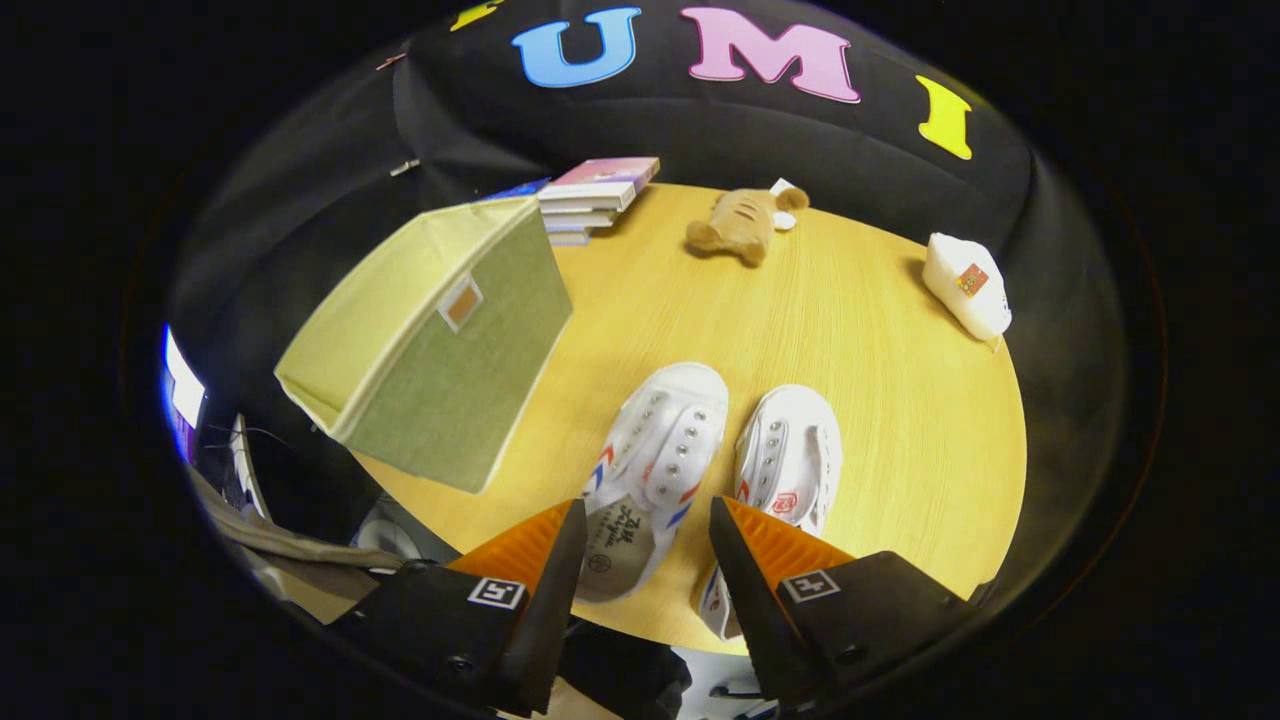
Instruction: Open the storage box then place both shoes into the box .Put the left shoe in first, then the right shoe, with the right side of both shoes facing outward in a uniform manner.
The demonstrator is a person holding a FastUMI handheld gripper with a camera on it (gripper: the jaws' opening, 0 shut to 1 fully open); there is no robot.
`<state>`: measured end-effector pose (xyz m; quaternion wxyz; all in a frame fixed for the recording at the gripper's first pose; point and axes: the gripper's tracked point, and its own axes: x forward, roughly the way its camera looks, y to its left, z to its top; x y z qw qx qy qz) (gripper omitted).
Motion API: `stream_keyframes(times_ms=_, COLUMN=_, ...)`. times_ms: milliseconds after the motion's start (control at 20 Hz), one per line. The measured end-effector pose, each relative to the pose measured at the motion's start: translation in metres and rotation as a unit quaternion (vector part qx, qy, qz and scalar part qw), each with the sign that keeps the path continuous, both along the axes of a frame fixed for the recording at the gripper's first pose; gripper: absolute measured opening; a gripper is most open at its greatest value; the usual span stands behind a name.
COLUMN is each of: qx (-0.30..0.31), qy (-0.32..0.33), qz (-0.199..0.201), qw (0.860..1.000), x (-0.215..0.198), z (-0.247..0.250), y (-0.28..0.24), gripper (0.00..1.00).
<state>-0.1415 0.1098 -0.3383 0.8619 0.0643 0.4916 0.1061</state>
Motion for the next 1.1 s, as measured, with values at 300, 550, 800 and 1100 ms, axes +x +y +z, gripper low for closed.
stream_keyframes(times_ms=300, qx=-0.056, qy=0.023, qz=0.027, qw=0.998, x=-0.002, z=-0.045, y=-0.001, gripper=0.76)
stream_keyframes(times_ms=550, qx=-0.076, qy=0.0, qz=-0.015, qw=0.997, x=0.019, z=-0.06, y=-0.003, gripper=0.61)
stream_keyframes(times_ms=800, qx=-0.08, qy=-0.024, qz=-0.05, qw=0.995, x=0.03, z=-0.068, y=-0.001, gripper=0.46)
stream_keyframes(times_ms=1100, qx=-0.053, qy=-0.012, qz=-0.104, qw=0.993, x=0.031, z=-0.071, y=-0.009, gripper=0.21)
